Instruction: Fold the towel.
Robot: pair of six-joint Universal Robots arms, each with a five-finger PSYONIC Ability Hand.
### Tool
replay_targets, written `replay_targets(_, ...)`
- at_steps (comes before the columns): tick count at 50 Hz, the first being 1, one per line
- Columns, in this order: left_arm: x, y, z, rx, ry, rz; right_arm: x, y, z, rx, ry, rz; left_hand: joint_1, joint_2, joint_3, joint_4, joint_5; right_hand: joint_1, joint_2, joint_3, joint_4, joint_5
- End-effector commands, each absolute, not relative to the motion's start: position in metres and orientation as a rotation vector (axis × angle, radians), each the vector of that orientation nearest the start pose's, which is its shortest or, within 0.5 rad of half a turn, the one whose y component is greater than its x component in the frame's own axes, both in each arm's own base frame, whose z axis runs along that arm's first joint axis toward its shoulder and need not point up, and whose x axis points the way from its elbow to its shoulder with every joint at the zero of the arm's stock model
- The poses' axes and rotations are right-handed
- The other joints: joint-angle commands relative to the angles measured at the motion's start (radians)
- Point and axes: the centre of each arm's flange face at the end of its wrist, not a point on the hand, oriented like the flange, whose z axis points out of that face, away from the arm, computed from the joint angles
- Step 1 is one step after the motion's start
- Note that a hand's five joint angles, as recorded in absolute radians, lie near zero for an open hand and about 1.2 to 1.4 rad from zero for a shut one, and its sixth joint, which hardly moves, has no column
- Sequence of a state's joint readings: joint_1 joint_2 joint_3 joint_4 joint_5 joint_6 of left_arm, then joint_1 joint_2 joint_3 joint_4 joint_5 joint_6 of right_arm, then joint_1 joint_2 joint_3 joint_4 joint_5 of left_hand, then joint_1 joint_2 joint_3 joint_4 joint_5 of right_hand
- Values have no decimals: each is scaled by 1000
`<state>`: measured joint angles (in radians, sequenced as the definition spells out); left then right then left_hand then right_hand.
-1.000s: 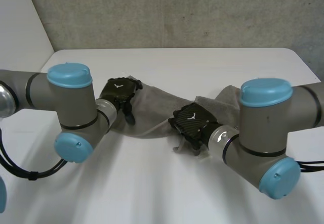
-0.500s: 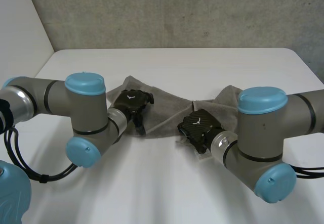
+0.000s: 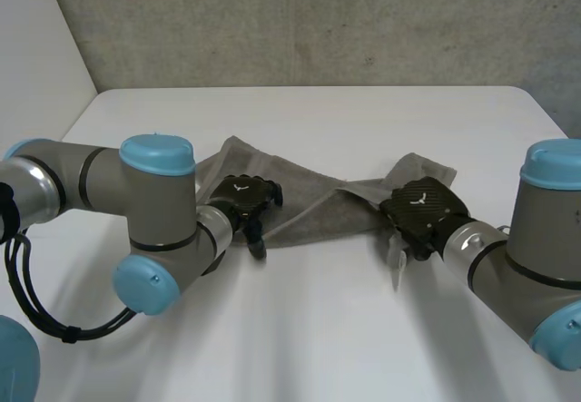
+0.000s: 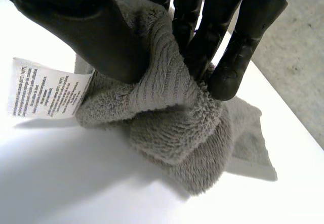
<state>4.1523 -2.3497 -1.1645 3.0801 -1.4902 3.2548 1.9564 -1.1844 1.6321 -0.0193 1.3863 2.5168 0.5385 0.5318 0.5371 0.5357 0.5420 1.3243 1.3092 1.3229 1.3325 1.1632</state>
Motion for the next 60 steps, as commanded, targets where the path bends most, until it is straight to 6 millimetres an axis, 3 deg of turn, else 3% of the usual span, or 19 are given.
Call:
replay_targets(1,-342,-284,121,1043,2731,-1816,254,-253,166,-1382,2238,-1681,7,13,8,9,-171,72,87,73,64,59)
replay_targets(19,-351,-291,114,1055,2715,-1839,253,-253,168,-1374,2238,-1693,180,187,181,183,2,72,87,73,64,59)
replay_targets(31,-354,-295,112,1056,2710,-1849,251,-255,172,-1365,2238,-1712,538,545,539,541,360,72,87,73,64,59)
replay_targets(49,-357,-294,106,1073,2721,-1829,251,-256,174,-1362,2234,-1723,453,460,454,456,275,72,87,73,64,59)
replay_targets(52,-358,-292,108,1081,2716,-1836,251,-256,175,-1361,2232,-1727,606,612,607,608,428,72,87,73,64,59)
replay_targets(53,-358,-293,111,1080,2711,-1845,250,-257,176,-1359,2230,-1734,815,822,816,818,637,72,87,73,64,59)
replay_targets(54,-358,-293,113,1072,2709,-1855,251,-257,178,-1358,2223,-1744,857,864,859,860,679,72,87,73,64,59)
replay_targets(57,-359,-294,117,1067,2700,-1871,251,-259,183,-1351,2212,-1769,858,864,859,861,680,72,87,73,64,59)
replay_targets(59,-359,-296,135,1057,2666,-1934,250,-264,201,-1315,2169,-1867,858,864,859,861,680,72,87,73,64,59)
replay_targets(60,-359,-296,135,1057,2666,-1934,250,-264,201,-1315,2168,-1868,858,864,859,861,680,72,87,73,64,59)
